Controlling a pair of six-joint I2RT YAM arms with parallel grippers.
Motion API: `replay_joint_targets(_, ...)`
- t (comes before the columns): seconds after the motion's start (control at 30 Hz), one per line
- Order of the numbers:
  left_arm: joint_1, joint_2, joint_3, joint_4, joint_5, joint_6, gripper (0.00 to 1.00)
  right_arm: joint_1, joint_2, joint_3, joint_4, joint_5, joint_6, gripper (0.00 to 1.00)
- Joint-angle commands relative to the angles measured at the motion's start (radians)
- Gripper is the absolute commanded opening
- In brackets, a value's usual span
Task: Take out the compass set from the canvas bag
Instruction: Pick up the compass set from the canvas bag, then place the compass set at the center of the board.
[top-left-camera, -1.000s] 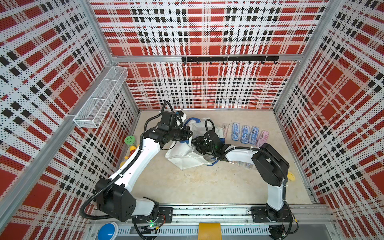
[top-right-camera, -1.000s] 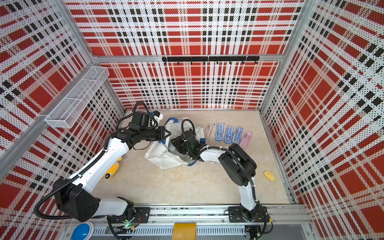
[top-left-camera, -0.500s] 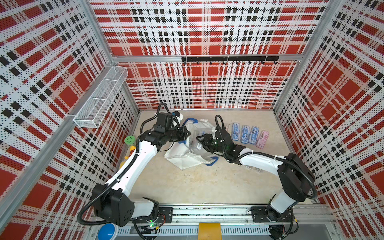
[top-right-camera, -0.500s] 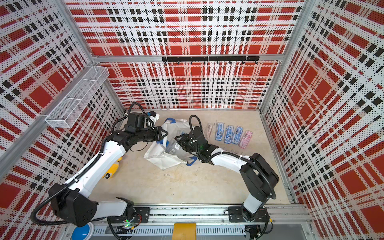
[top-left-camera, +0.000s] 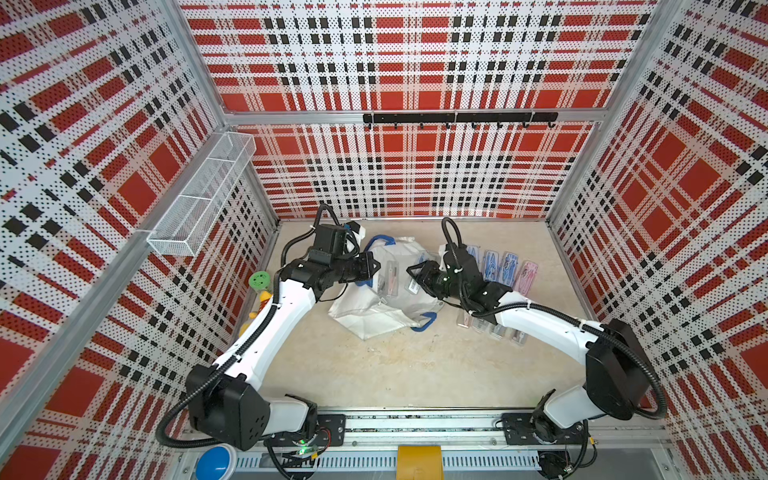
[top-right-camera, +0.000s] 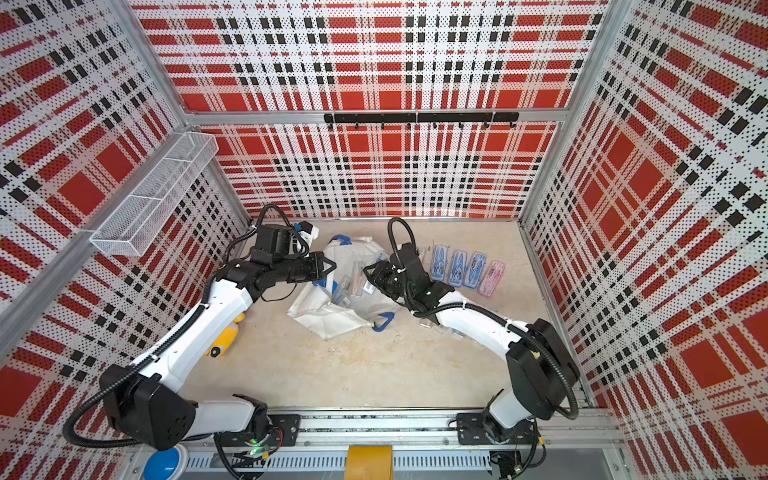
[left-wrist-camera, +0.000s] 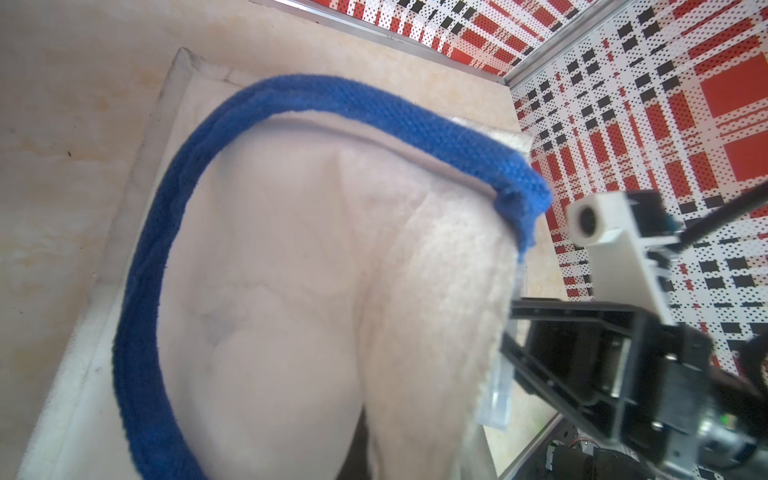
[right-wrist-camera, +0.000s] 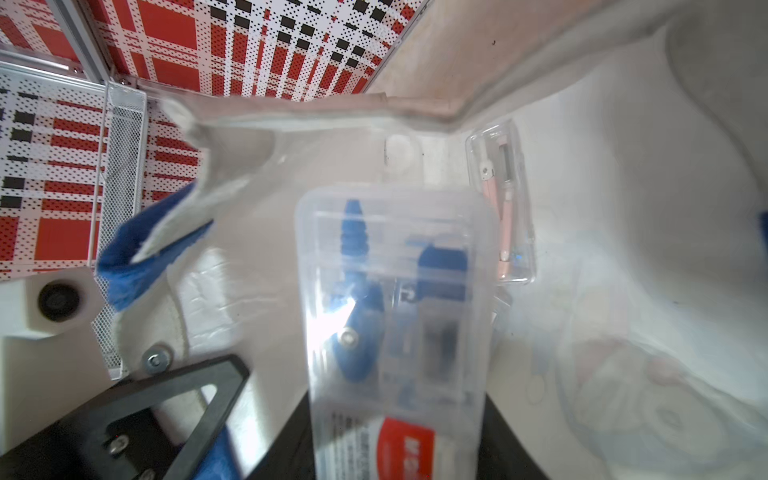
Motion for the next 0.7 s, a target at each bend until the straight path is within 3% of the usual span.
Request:
replay_joint_targets(0.0,0.046,0.010,0.047,0.004,-0.035,0.004,0.00,-0.035,-0.079,0.075,-0.133,0.031,-0.110,0.27)
replay_joint_targets(0.37,0.156,0.009,0.048,0.010,0.021,0.017,0.00,-0.199,-0.200,0.075,-0.417,0.091,-0.292,0.28)
replay_joint_targets(0.67,0.189,0.013,0.088,-0.013,0.026,0.047,0.00,-0.229,-0.013,0.055,-0.435,0.011,-0.271,0.27)
